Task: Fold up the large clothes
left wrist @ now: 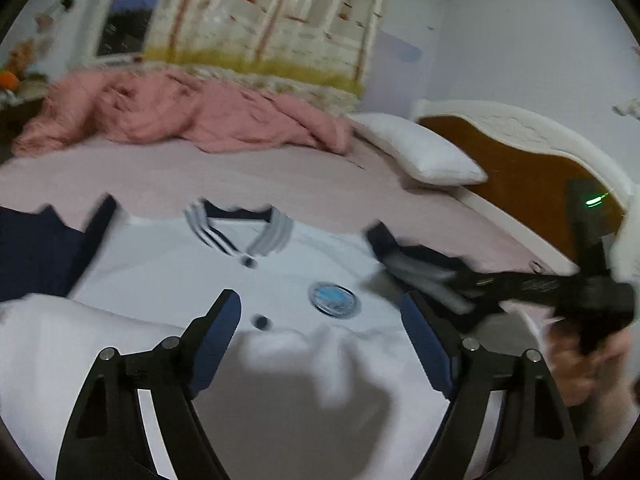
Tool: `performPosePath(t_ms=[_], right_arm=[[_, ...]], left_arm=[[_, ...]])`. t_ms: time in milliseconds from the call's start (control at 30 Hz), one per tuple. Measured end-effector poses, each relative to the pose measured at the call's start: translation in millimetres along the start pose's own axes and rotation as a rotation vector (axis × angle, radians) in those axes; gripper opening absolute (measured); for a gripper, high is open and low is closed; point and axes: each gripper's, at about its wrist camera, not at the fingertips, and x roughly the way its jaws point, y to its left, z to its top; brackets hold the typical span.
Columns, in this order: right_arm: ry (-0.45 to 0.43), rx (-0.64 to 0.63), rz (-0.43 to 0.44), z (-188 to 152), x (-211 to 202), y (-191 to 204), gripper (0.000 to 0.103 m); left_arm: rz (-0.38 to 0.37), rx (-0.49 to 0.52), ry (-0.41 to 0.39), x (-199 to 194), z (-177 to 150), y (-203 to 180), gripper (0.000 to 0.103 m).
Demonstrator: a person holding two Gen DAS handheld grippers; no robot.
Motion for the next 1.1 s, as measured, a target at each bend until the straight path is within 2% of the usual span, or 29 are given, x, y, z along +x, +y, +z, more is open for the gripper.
performPosePath(t_ms=[67, 133, 167, 200, 267, 400, 500, 600, 633, 667, 700, 733, 767, 800, 833, 900, 933, 1000, 1033, 1100], right_arm=[[0.023, 0.007, -0.008, -8.3, 6.9, 0.0, 0.026], [0.036, 0.014, -0.002, -6.6, 4.5, -6.2, 0.042], [0.027, 0.019, 0.007, -4.2, -0.1, -10.5, 0.054], [-0.005, 0.029, 0.01, -3.3, -9.7, -14.2, 0.058], [-0.057, 0.034, -0.013, 6.9, -20.7, -29.4, 0.059], [-0.166, 0.045, -0.085, 16.3, -49.1, -54.1, 0.068], [-0.184, 0.064, -0.133, 20.3, -55.1, -70.5, 0.068], [-0.166, 0.101, -0.187, 21.8, -51.2, -85.6, 0.068], [-0.158, 0.109, -0.191, 22.3, -50.8, -88.7, 0.068], [-0.151, 0.117, -0.192, 22.8, -50.2, -91.0, 0.068], [-0.149, 0.12, -0.188, 23.1, -50.6, -92.2, 0.068], [-0.147, 0.117, -0.186, 22.2, -51.4, -92.7, 0.068], [-0.14, 0.111, -0.185, 22.0, -51.5, -92.1, 0.068], [-0.123, 0.097, -0.178, 21.5, -50.2, -90.4, 0.068], [-0.097, 0.07, -0.167, 20.3, -46.3, -88.2, 0.068], [0.01, -0.01, -0.153, 16.4, -31.1, -80.7, 0.068], [0.065, -0.04, -0.147, 11.6, -22.2, -77.1, 0.068], [0.151, -0.084, -0.139, -0.3, -6.3, -68.7, 0.068], [0.173, -0.101, -0.15, -4.1, -1.1, -65.3, 0.068], [0.181, -0.127, -0.192, -8.8, 5.8, -59.6, 0.068]], left_arm=[[0.009, 0.022, 0.03, 5.8, -5.8, -7.7, 0.082], [0.002, 0.036, 0.066, 16.9, -10.4, -17.0, 0.082], [-0.017, 0.031, 0.093, 24.2, -11.7, -20.7, 0.082], [-0.042, 0.022, 0.124, 31.2, -13.5, -23.2, 0.083], [-0.1, -0.012, 0.202, 50.2, -14.3, -31.4, 0.089], [-0.158, -0.035, 0.286, 79.4, -17.0, -50.7, 0.094], [-0.178, -0.066, 0.368, 104.0, -22.0, -61.2, 0.095], [-0.192, -0.082, 0.39, 120.1, -23.7, -67.6, 0.094], [-0.18, -0.087, 0.388, 125.2, -22.8, -67.7, 0.086], [-0.152, -0.084, 0.384, 128.8, -21.4, -67.4, 0.066], [-0.098, -0.073, 0.382, 132.6, -19.5, -66.6, 0.053], [-0.08, -0.07, 0.378, 135.3, -17.4, -64.7, 0.031], [-0.1, -0.079, 0.365, 136.6, -13.7, -61.1, 0.016], [-0.1, -0.08, 0.343, 136.0, -8.8, -57.2, 0.016], [-0.045, -0.054, 0.312, 134.0, -0.9, -55.1, 0.014], [0.109, 0.008, 0.261, 130.9, 17.3, -46.8, 0.012], [0.174, 0.007, 0.247, 131.1, 28.7, -37.4, 0.011], [0.24, -0.03, 0.231, 129.4, 51.3, -13.2, 0.01], [0.272, -0.028, 0.218, 126.5, 60.7, -2.0, 0.01], [0.403, 0.014, 0.188, 119.8, 79.6, 19.8, 0.01]])
